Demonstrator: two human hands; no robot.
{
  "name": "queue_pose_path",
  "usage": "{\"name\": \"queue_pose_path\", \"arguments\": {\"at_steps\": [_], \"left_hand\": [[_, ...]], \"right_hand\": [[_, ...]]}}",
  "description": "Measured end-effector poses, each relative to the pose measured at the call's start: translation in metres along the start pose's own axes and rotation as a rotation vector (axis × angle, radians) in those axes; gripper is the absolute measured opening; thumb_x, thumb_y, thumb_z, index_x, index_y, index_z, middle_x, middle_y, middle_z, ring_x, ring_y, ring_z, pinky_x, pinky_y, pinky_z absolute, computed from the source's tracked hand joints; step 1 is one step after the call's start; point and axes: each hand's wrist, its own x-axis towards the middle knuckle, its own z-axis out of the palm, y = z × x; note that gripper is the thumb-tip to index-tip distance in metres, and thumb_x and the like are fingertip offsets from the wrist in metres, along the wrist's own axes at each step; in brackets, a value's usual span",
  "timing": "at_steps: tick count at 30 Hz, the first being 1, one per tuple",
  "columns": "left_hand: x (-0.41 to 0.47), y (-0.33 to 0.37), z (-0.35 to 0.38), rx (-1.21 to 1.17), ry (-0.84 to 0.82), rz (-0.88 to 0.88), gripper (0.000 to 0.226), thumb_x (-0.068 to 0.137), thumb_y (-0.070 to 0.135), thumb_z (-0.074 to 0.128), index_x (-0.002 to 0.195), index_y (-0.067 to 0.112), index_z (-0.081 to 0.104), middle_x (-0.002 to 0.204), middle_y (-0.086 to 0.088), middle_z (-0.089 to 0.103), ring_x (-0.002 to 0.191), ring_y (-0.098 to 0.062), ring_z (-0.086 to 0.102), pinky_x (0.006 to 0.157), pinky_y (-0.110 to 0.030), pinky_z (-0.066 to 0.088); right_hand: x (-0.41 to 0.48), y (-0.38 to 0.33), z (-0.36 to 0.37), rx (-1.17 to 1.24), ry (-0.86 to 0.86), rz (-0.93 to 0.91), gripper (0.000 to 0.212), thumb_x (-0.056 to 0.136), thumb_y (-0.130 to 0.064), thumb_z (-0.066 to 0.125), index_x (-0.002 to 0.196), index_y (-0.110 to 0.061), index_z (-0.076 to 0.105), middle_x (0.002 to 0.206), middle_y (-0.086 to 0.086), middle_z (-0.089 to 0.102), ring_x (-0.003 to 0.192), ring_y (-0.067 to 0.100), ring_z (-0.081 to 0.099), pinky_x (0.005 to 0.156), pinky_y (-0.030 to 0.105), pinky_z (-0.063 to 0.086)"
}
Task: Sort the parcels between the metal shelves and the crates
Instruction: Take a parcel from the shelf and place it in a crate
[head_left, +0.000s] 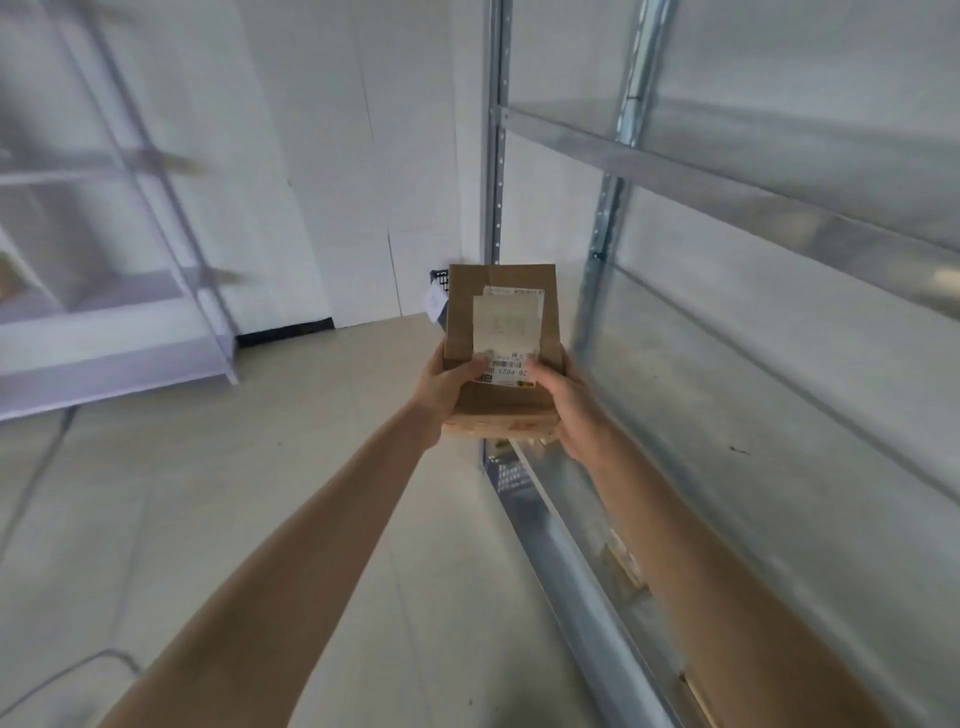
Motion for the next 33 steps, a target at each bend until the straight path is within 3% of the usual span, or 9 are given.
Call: {"name": "queue_pose_path", "arguments": {"at_steps": [3,6,10,13,18,20,24,29,33], "left_hand": [[0.060,0.018,-0.025,0.024,0.050,-0.009,0.033,0.092,0.017,0.067,0.121,0.025,0.055,0.108,-0.002,0.067,0.100,-0.024,0.063,0.092,-0.039,0.051],[0.112,0.029,-0.055,0.018,0.125,-0.016,0.033,0.091,0.018,0.067,0.120,0.027,0.055,0.108,-0.001,0.067,0.101,-0.025,0.063,0.095,-0.042,0.050],[0.178,0.034,-0.098,0.002,0.202,-0.020,0.039,0.092,0.018,0.066,0.129,0.022,0.055,0.108,-0.002,0.068,0.100,-0.024,0.064,0.095,-0.043,0.051],[0.235,0.035,-0.130,-0.008,0.231,-0.035,0.034,0.092,0.017,0.065,0.124,0.023,0.056,0.105,-0.001,0.069,0.096,-0.023,0.064,0.093,-0.042,0.051],[0.348,0.046,-0.186,-0.008,0.206,-0.019,0.024,0.093,0.017,0.064,0.113,0.027,0.057,0.107,-0.003,0.068,0.099,-0.025,0.064,0.091,-0.041,0.052],[0.398,0.051,-0.205,-0.004,0.172,-0.029,0.022,0.092,0.016,0.066,0.110,0.027,0.058,0.107,-0.004,0.069,0.099,-0.026,0.065,0.091,-0.040,0.053],[0.502,0.062,-0.221,0.024,0.073,-0.038,0.034,0.092,0.016,0.067,0.124,0.022,0.057,0.115,-0.007,0.070,0.106,-0.027,0.066,0.096,-0.041,0.053],[0.611,0.064,-0.224,0.036,-0.024,-0.043,0.035,0.093,0.017,0.066,0.126,0.025,0.056,0.116,-0.004,0.069,0.105,-0.024,0.065,0.095,-0.039,0.052],[0.700,0.062,-0.228,0.035,-0.090,-0.054,0.037,0.093,0.013,0.065,0.128,0.021,0.057,0.108,0.002,0.071,0.096,-0.016,0.068,0.076,-0.024,0.055]], "right_hand": [[0.074,0.000,0.016,-0.015,-0.065,0.014,0.037,0.096,-0.030,0.060,0.132,-0.034,0.054,0.120,0.001,0.070,0.114,0.028,0.064,0.097,0.051,0.051],[0.139,-0.003,0.040,-0.001,-0.129,0.024,0.042,0.099,-0.026,0.057,0.140,-0.031,0.050,0.126,0.002,0.066,0.115,0.024,0.062,0.086,0.038,0.052],[0.224,0.011,0.072,-0.012,-0.199,0.073,0.041,0.100,-0.026,0.055,0.140,-0.031,0.048,0.128,0.005,0.064,0.119,0.027,0.058,0.098,0.047,0.048],[0.291,0.024,0.095,-0.040,-0.209,0.094,0.040,0.099,-0.029,0.056,0.138,-0.034,0.049,0.127,0.003,0.064,0.120,0.026,0.057,0.105,0.054,0.044],[0.408,0.036,0.132,-0.022,-0.210,0.075,0.040,0.100,-0.025,0.055,0.138,-0.030,0.049,0.128,0.003,0.064,0.120,0.027,0.058,0.096,0.044,0.048],[0.452,0.035,0.143,-0.015,-0.169,0.079,0.041,0.099,-0.023,0.056,0.139,-0.030,0.049,0.128,0.003,0.064,0.119,0.026,0.058,0.093,0.042,0.049],[0.537,0.033,0.146,0.008,-0.044,0.092,0.044,0.100,-0.024,0.055,0.142,-0.032,0.046,0.128,0.003,0.063,0.116,0.025,0.059,0.081,0.035,0.049],[0.632,0.038,0.136,0.006,0.057,0.094,0.045,0.100,-0.025,0.056,0.142,-0.035,0.046,0.128,0.001,0.064,0.119,0.024,0.059,0.100,0.045,0.049],[0.707,0.047,0.129,0.039,0.139,0.097,0.044,0.100,-0.022,0.056,0.141,-0.034,0.048,0.127,-0.001,0.066,0.117,0.023,0.061,0.096,0.041,0.052]]}}
